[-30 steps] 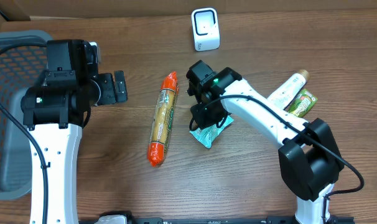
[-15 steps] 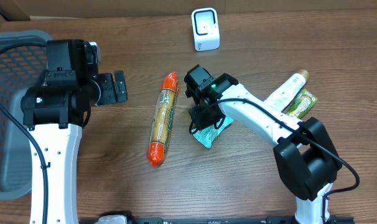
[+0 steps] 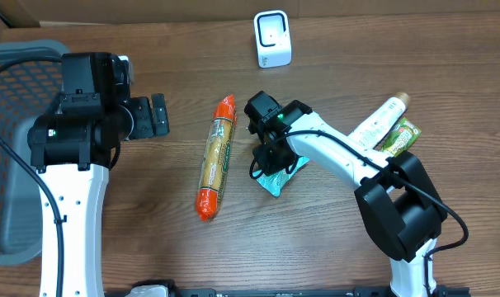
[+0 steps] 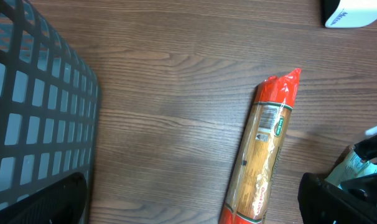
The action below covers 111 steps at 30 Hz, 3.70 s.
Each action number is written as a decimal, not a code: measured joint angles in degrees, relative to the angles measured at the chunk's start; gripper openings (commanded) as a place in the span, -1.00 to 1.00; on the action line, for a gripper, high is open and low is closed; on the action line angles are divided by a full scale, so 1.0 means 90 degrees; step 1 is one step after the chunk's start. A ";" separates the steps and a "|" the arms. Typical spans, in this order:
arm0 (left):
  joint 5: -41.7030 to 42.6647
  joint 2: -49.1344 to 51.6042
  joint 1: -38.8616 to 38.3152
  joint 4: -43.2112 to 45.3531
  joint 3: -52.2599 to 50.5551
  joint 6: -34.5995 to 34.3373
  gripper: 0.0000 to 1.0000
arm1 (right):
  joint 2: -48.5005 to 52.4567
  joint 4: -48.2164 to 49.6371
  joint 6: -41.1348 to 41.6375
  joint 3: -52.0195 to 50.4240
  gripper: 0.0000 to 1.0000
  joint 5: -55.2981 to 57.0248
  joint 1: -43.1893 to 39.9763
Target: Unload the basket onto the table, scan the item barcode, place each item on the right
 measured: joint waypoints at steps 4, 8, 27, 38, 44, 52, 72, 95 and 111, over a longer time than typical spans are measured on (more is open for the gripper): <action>0.0000 0.0000 0.0000 0.0000 0.0000 0.0000 0.99 | 0.0000 -0.0066 0.0005 0.0000 -0.93 -0.0002 0.0000; 0.0000 0.0000 0.0000 0.0000 0.0000 0.0000 0.99 | 0.0000 -0.0240 -0.0012 0.0000 -0.93 -0.0032 0.0000; 0.0000 0.0000 0.0000 0.0000 0.0000 0.0000 0.99 | 0.0085 0.0153 -0.0367 -0.0180 -0.93 -0.0172 0.0000; 0.0000 0.0000 0.0000 0.0000 0.0000 0.0000 0.99 | 0.0034 0.0384 -0.0663 -0.0430 -0.86 -0.0221 0.0000; 0.0000 0.0000 0.0000 0.0000 0.0000 0.0000 0.99 | 0.0034 0.0381 -0.0724 -0.0430 -0.77 -0.0236 0.0000; 0.0000 0.0000 0.0000 0.0000 0.0000 0.0000 0.99 | 0.0029 0.0381 -0.0843 -0.0435 -0.36 -0.0279 0.0068; 0.0000 0.0000 0.0000 0.0002 0.0000 0.0000 0.99 | 0.0017 0.0083 -0.0811 -0.0362 0.64 0.0668 0.0087; 0.0000 0.0000 0.0000 0.0000 0.0000 0.0000 0.99 | 0.0525 -0.0549 -0.3160 0.1056 0.59 -0.1209 -0.3072; 0.0000 0.0000 0.0000 0.0002 0.0000 0.0000 0.99 | 0.1311 -0.1923 -0.3536 0.1066 0.16 -0.2628 -0.3082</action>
